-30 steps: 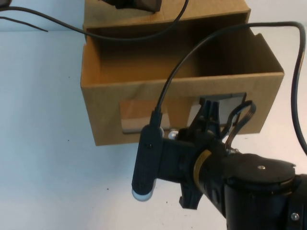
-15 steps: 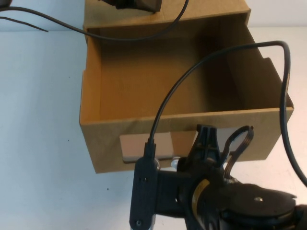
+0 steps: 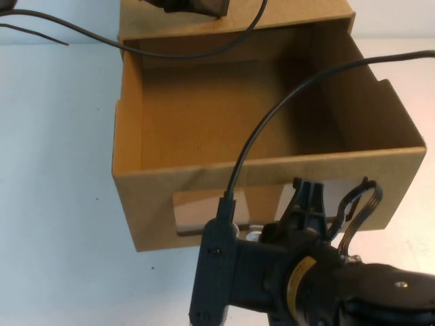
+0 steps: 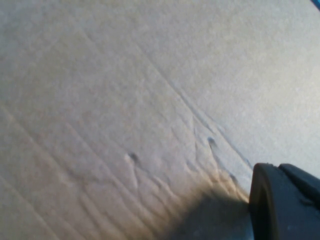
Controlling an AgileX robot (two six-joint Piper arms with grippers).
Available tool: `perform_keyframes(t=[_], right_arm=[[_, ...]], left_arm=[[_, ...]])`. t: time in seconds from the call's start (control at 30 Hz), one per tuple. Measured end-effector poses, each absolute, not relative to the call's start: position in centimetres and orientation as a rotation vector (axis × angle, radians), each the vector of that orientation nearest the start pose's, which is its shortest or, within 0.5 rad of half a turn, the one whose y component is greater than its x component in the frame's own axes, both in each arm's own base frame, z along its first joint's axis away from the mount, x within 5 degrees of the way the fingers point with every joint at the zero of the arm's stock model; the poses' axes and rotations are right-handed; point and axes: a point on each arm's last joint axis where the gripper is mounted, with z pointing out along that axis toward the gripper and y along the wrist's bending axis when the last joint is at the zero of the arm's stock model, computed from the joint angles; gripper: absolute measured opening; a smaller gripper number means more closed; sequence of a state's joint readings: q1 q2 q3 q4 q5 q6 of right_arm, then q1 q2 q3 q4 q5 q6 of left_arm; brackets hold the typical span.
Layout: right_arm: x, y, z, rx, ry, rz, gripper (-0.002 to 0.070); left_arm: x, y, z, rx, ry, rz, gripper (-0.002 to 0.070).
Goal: Open the shoe box
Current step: 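Pull the top drawer of the cardboard box fully open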
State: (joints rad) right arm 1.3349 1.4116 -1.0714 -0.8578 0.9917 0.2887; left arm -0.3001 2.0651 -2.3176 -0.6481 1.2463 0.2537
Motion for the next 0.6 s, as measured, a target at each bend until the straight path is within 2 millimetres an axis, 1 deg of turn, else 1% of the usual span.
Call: perform_keyframes(t=[0.07, 0.17, 0.2, 0.23, 0.27, 0.37, 0.5, 0.6], right_arm=[[12.0, 25.6, 30.5, -1.515, 1.783, -0.387, 0.0111], [12.0, 25.6, 30.4, -1.516, 1.805, -0.38, 0.0268], [11.9, 25.5, 30.4, -1.515, 1.814, -0.381, 0.031], [11.9, 25.5, 30.3, -1.515, 1.822, -0.378, 0.0337], [11.9, 25.4, 30.3, -1.515, 1.829, -0.378, 0.035], [11.8, 25.3, 30.3, -1.512, 1.847, -0.388, 0.0351], [11.5, 24.7, 30.5, -1.498, 1.926, -0.383, 0.03], [10.9, 23.8, 31.9, -1.483, 1.976, -0.299, 0.0259]], left_arm=[[41.2, -18.2, 40.2, 0.656, 2.284, -0.866, -0.0006], [41.2, -18.2, 40.3, 0.653, 2.281, -0.865, -0.0006], [41.2, -18.2, 40.3, 0.653, 2.281, -0.865, -0.0006], [41.2, -18.2, 40.3, 0.652, 2.28, -0.865, -0.0006], [41.2, -18.2, 40.3, 0.652, 2.28, -0.865, -0.0006], [41.2, -18.2, 40.3, 0.652, 2.28, -0.865, -0.0006], [41.2, -18.2, 40.3, 0.652, 2.28, -0.865, -0.0006], [40.8, -18.0, 40.9, 0.654, 2.265, -0.855, -0.0006]])
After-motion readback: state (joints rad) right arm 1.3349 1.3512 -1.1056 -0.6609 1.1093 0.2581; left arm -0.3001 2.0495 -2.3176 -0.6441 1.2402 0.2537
